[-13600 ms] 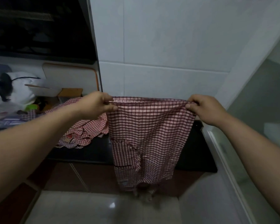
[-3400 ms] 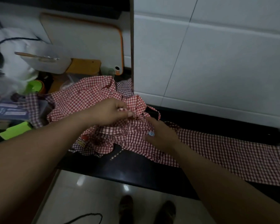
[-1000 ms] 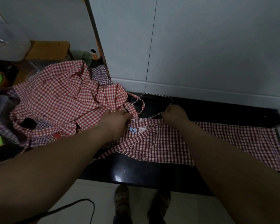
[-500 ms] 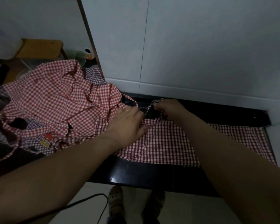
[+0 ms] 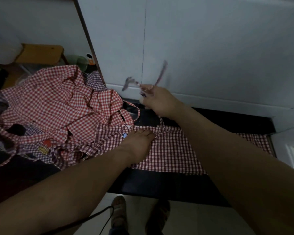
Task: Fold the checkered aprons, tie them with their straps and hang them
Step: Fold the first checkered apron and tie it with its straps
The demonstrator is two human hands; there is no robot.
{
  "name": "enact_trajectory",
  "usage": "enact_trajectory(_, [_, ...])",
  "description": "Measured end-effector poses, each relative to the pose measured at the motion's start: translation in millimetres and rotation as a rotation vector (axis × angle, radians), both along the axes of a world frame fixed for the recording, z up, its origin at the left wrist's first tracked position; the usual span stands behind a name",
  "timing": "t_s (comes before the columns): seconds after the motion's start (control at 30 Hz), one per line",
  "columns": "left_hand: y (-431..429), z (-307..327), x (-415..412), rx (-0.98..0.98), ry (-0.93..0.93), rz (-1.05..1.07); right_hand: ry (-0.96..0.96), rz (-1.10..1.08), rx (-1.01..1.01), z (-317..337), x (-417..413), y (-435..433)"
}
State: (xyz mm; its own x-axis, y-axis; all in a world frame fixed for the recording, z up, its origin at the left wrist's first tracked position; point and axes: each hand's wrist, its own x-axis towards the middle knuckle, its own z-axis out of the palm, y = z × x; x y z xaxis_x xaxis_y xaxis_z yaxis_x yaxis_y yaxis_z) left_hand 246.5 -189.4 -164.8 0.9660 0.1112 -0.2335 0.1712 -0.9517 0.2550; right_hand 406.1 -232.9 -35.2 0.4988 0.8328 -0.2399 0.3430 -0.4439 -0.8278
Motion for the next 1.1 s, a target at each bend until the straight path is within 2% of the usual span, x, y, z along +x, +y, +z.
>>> enact_trajectory(0.07, [-1,8,-18,-0.011,-0.077,0.031,-0.235,-0.066,-0.008,-22,-12,-8])
enact_trajectory(0.13, [1,19,-47,-0.002,-0.177,0.087,-0.378,-0.309,0.153,-41,-28,-26])
enact_trajectory(0.17, [3,23,-66,0.039,-0.197,0.114,-0.403,-0.406,0.189,-49,-37,-36])
enact_trajectory(0.23, [12,27,-98,0.134,-0.189,0.172,-0.370,-0.452,0.072,-62,-48,-54])
enact_trajectory(0.3, [29,27,-126,0.192,-0.123,0.290,-0.288,-0.333,-0.084,-74,-63,-59])
enact_trajectory(0.37, [46,24,-141,0.240,-0.052,0.356,-0.230,-0.079,-0.141,-83,-78,-57])
enact_trajectory(0.47, [65,20,-157,0.278,-0.006,0.278,-0.158,0.265,-0.247,-97,-110,-41])
enact_trajectory(0.67, [101,27,-182,0.340,-0.002,0.219,-0.183,0.219,-0.332,-109,-124,-25])
enact_trajectory(0.77, [119,37,-194,0.353,-0.126,0.269,-0.318,0.179,-0.185,-100,-136,-17])
enact_trajectory(0.83, [119,41,-200,0.341,-0.180,0.409,-0.339,0.180,-0.103,-97,-146,-12])
enact_trajectory(0.97, [114,39,-217,0.211,-0.117,0.838,-0.334,0.219,-0.235,-117,-161,5])
enact_trajectory(1.0, [113,38,-219,0.110,-0.114,0.940,-0.337,0.203,-0.255,-122,-162,7])
enact_trajectory(1.1, [110,37,-214,-0.354,-0.137,1.143,-0.323,0.176,-0.261,-128,-161,9])
